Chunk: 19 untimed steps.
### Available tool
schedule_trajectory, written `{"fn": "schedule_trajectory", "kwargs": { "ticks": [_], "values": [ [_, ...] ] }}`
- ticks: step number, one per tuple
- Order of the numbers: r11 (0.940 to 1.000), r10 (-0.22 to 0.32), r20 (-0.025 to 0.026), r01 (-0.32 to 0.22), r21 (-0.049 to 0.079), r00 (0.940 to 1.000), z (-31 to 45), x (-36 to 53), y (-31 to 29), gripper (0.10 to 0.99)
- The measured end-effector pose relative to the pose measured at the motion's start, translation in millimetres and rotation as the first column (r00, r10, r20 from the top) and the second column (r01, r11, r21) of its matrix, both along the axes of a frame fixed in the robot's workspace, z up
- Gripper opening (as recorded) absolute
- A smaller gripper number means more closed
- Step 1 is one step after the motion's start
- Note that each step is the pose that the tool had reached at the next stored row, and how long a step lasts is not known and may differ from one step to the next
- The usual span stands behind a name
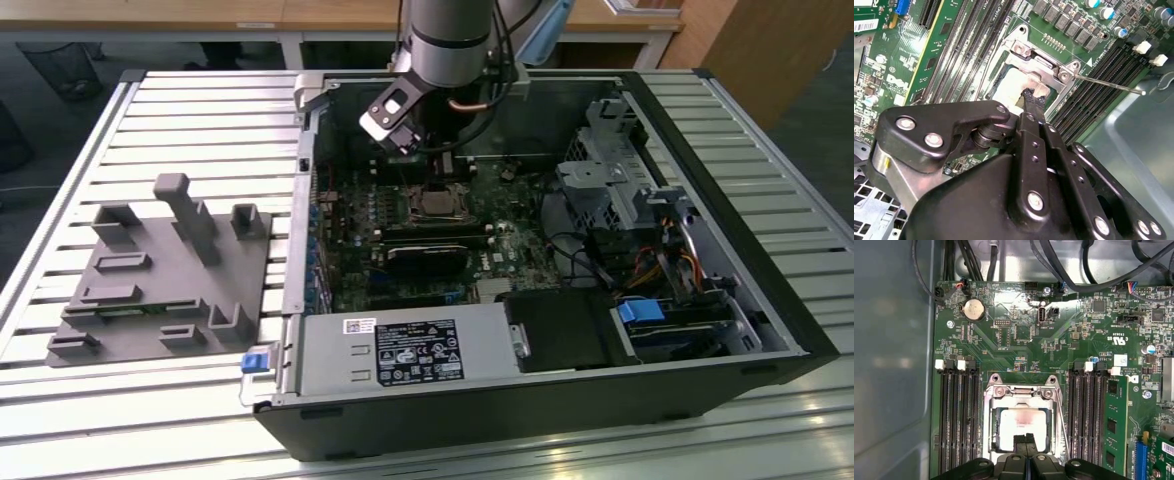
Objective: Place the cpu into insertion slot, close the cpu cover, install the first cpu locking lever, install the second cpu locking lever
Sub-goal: 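Install the first cpu locking lever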
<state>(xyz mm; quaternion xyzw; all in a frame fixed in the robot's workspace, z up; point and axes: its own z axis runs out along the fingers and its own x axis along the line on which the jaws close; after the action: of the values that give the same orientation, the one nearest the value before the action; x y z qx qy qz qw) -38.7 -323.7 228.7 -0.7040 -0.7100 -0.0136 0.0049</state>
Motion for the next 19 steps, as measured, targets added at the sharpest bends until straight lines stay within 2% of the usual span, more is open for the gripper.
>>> {"fn": "schedule_trajectory", "kwargs": {
  "ticks": [9,16,19],
  "values": [
    [1.0,0.0,0.0,0.0,0.0,1.0,7.5,0.0,0.0,0.106],
    [1.0,0.0,0.0,0.0,0.0,1.0,24.5,0.0,0.0,0.106],
    [1.0,0.005,0.0001,-0.005,0.0,1.0,26.1,0.0,0.0,0.106]
  ]
}}
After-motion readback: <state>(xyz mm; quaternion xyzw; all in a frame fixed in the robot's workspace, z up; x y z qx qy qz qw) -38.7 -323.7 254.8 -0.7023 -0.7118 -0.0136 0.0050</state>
